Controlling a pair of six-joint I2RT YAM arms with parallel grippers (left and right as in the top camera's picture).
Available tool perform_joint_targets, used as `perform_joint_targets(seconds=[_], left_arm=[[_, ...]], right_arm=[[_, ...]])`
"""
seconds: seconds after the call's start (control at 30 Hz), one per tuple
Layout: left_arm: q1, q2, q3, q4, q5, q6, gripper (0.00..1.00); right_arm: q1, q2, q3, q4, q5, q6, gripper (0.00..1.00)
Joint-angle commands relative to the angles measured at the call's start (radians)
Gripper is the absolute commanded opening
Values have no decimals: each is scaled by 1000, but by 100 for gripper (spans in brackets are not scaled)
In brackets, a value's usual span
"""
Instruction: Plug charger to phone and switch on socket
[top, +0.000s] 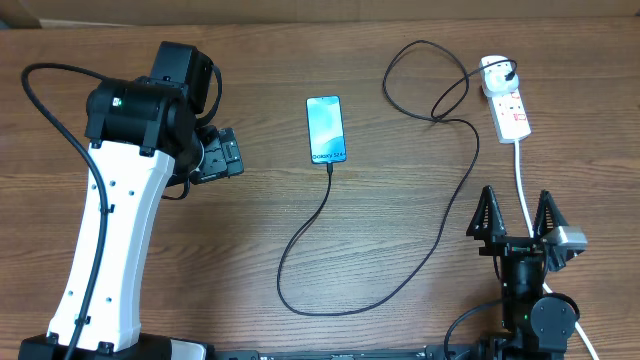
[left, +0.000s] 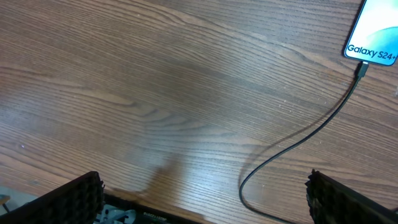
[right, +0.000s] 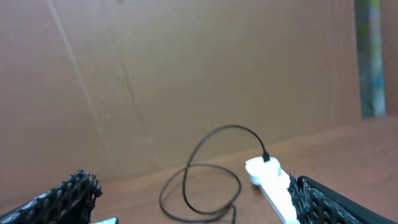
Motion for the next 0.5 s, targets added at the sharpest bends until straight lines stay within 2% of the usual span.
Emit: perform_joint_targets(seconds=[0.0, 0.27, 0.47], left_arm=[[2, 6, -3, 1, -10, -21, 100], [2, 6, -3, 1, -10, -21, 100], [2, 6, -3, 1, -10, -21, 100]], right_arm=[[-2, -10, -11, -29, 44, 3, 100], [-2, -10, -11, -196, 50, 3, 100], [-2, -10, -11, -198, 28, -108, 100]])
